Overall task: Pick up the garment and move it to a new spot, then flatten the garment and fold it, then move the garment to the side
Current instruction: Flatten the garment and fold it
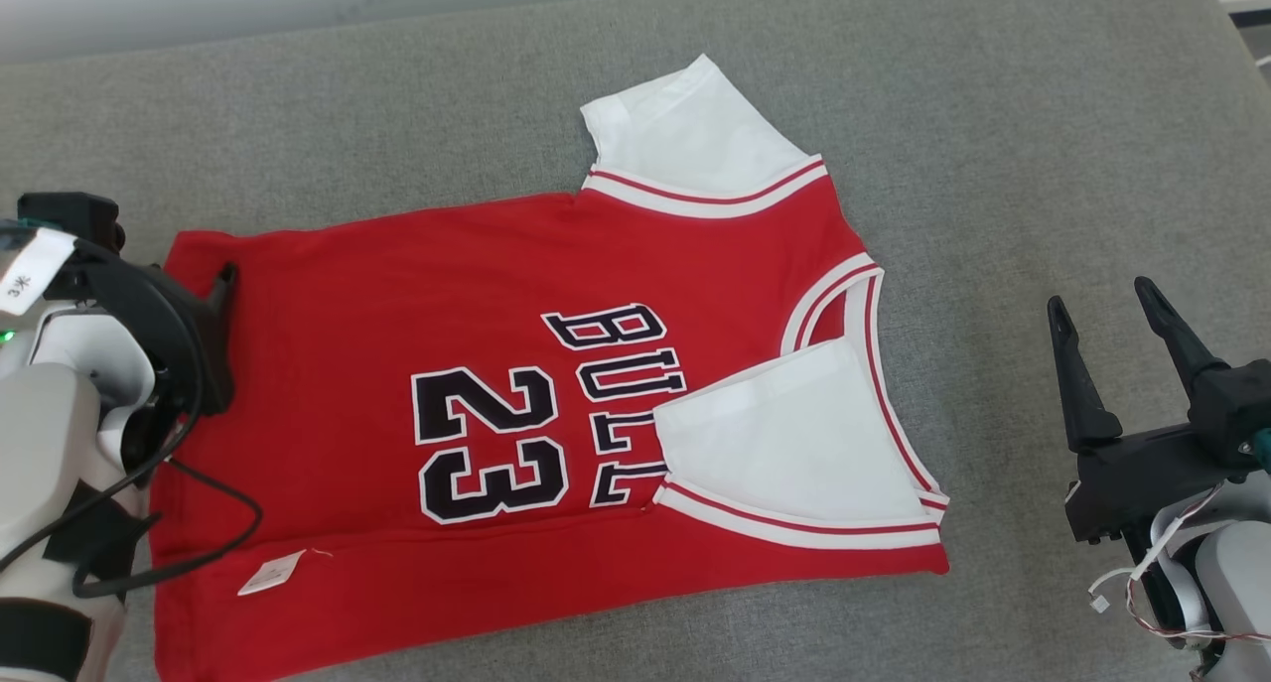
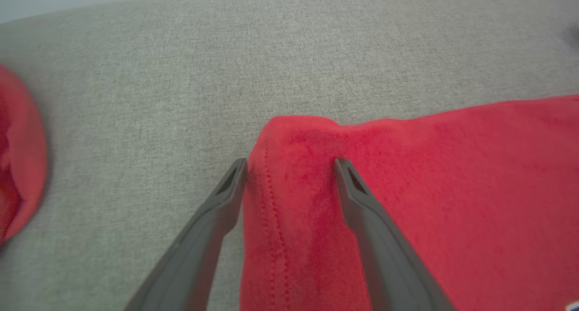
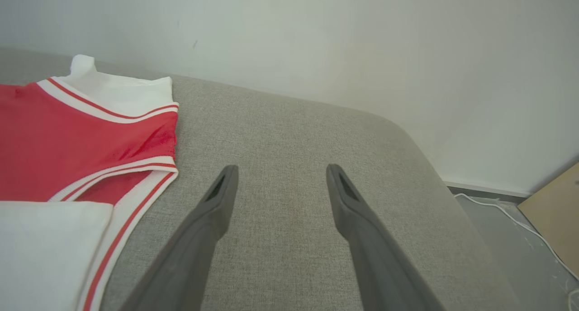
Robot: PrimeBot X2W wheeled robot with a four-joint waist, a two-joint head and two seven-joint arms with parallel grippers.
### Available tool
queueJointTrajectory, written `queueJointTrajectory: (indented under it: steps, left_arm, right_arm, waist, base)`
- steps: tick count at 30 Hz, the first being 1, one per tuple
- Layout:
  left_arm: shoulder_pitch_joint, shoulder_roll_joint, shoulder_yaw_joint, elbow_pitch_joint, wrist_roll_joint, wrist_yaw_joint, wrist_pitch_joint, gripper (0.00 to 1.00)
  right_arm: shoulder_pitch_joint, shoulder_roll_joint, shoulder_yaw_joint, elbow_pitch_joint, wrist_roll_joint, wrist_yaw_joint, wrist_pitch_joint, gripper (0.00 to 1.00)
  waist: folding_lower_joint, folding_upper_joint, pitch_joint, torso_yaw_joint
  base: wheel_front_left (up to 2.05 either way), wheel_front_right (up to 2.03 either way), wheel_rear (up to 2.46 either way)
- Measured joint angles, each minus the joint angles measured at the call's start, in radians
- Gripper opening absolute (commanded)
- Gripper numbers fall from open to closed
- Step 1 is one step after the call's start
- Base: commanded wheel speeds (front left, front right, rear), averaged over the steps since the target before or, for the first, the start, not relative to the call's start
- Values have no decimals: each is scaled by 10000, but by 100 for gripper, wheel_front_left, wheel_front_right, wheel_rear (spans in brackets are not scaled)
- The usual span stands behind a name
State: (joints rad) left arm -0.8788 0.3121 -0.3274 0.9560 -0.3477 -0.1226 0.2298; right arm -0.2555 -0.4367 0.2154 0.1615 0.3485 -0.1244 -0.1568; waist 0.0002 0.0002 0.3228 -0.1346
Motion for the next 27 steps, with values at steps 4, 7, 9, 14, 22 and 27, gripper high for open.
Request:
queueJointTrajectory:
  steps: [4,7,9,14,22,27]
  left_arm:
    - [-289,-44,-77,351,-35,-8,-19,100]
    - [-421,-50,-136,591,-31,-10,-240,100]
    - [-584,-65,-150,767,-19,-12,-476,100]
    - [-776,-470,-395,951,69,-15,-826,0]
    - [-1174,-769,-439,1220,42,-25,-1453,0]
    - [-1606,-821,-431,1239,36,-100,-1820,0]
  right_arm:
    - [-15,2,-29,-58,-75,0,75,100]
    - [-22,2,-33,-61,-90,0,86,100]
    - [-22,13,-4,-63,-169,0,161,100]
    - [-22,-56,-44,-69,-184,0,211,100]
    - [-2508,178,955,-79,-539,545,1183,100]
    - [-4577,809,1572,905,-610,999,2255,100]
  waist:
    - [0,0,207,-32]
    - [-1,0,312,-30]
    - [-1,-1,354,4]
    - [-2,0,378,166]
    - [-2,0,456,670]
    - [-2,-1,627,974]
  base:
    - [0,0,0]
    - [0,0,0]
    - [0,0,0]
    - [0,0,0]
    - [0,0,0]
    - [0,0,0]
